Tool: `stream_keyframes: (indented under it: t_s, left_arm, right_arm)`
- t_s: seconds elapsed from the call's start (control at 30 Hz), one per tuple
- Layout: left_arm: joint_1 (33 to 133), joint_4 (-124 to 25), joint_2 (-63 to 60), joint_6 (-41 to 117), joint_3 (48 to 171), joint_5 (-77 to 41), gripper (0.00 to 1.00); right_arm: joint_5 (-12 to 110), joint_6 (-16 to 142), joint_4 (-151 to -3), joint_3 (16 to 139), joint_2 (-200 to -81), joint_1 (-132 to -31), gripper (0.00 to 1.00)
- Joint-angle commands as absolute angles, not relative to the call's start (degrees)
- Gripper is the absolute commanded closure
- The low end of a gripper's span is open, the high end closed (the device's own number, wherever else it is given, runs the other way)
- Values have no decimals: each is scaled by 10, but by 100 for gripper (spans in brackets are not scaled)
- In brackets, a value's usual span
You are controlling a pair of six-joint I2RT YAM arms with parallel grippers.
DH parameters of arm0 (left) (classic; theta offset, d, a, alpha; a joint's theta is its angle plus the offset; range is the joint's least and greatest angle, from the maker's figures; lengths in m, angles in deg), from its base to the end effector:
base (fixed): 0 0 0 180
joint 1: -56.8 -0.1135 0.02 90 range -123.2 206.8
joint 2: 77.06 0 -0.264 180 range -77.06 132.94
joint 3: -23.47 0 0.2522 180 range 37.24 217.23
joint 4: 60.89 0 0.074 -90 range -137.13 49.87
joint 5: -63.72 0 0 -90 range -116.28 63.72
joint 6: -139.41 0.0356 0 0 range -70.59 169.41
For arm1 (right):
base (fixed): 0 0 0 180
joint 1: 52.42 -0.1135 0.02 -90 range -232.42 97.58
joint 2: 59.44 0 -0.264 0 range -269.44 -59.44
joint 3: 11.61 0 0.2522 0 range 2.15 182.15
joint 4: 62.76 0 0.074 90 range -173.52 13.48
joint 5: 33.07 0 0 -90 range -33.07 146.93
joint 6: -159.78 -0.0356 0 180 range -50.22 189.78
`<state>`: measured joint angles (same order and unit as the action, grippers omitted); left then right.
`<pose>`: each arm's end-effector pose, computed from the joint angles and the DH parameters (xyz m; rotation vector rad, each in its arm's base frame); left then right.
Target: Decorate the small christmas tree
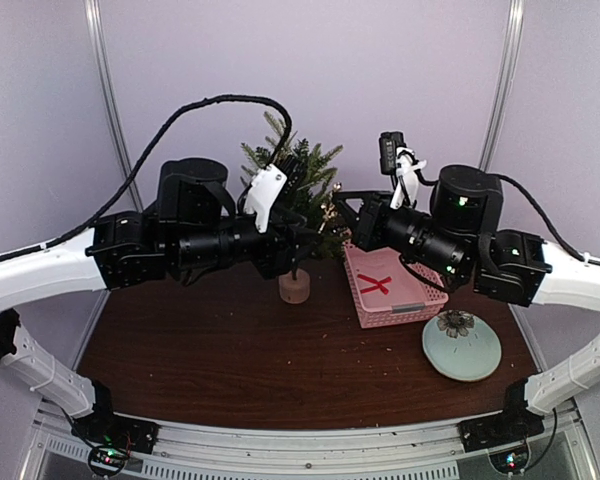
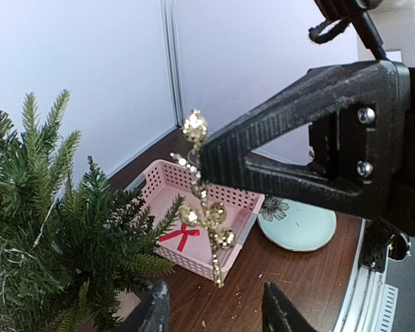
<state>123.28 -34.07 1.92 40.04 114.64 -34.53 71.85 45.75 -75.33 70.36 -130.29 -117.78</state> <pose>0.1331 -0.2930 0.3983 0.8134 1.7156 -0.7922 0.1289 0.2591 0.4088 -0.3911 1.6429 0.9928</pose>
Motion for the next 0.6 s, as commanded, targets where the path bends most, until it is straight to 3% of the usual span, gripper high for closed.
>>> stream_keyframes:
  t_s: [0.0, 0.23, 0.5, 0.57]
  left_arm:
    - [1231, -380, 35, 393, 1164, -350, 56]
    - [1232, -386, 42, 394, 1169, -355, 66]
    - [1231, -377, 48, 400, 1175, -365, 90]
    - [1232, -374, 45, 407, 1174, -370, 98]
  right_arm:
    - [736, 459, -735, 722, -1315, -1186, 100]
    - [731, 461, -728, 728, -1327, -1192, 100]
    - [726, 461, -720, 728, -1332, -1193, 100]
    - [727, 461, -725, 729, -1329, -1193, 92]
